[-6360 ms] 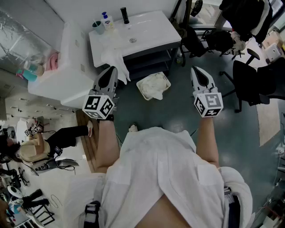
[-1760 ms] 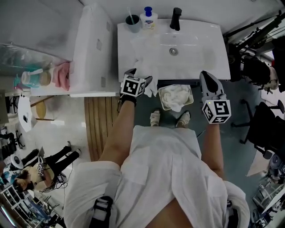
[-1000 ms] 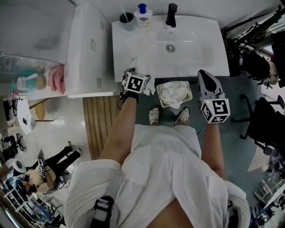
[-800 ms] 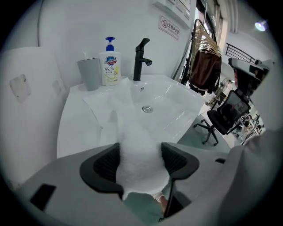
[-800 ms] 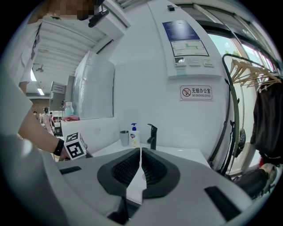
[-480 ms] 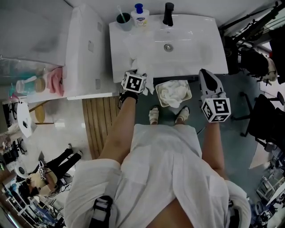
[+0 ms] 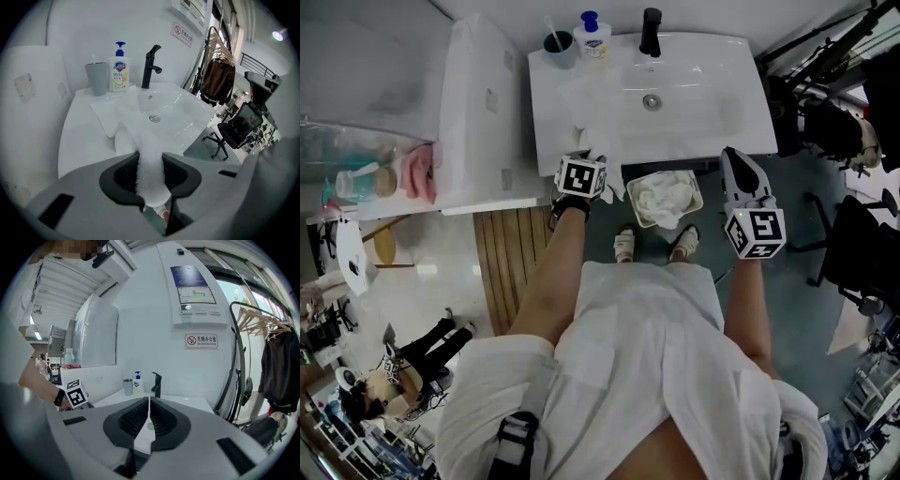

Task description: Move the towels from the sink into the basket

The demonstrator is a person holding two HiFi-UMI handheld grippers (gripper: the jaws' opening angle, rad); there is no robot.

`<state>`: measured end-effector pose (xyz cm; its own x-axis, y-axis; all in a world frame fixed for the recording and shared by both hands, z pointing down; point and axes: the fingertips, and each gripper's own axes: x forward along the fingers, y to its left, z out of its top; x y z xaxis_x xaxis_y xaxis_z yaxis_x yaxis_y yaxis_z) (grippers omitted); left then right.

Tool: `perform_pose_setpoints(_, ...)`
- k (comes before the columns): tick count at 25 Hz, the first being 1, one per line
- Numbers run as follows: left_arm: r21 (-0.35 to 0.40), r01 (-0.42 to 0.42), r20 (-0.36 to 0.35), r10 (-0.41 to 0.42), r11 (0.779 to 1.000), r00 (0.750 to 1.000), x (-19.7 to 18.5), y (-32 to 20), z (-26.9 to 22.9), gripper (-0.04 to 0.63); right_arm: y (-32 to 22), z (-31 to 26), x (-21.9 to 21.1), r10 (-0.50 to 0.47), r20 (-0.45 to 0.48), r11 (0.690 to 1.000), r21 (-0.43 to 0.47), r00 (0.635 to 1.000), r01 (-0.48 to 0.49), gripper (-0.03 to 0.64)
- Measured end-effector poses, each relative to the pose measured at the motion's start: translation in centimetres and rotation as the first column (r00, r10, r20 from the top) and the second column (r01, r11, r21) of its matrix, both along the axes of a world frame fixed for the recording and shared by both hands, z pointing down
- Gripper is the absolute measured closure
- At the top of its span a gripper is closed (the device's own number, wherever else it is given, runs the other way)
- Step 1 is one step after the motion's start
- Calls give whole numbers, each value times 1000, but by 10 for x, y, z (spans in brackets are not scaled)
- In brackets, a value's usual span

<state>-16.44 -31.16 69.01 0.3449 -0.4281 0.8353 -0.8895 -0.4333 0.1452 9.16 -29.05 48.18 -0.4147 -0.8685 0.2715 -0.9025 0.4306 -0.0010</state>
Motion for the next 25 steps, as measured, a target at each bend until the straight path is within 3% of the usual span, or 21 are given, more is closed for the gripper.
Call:
perform_pose_setpoints(14,121,18,-110,-4,993,994,0,1,-38,483,9,-15,-1,39,15,998,39,999,-39,586)
perform_pose_setpoints(25,290,3,-165,47,957,985,3,-6,-105,485,24,-36,0,72,27,993,92,997,-74,586)
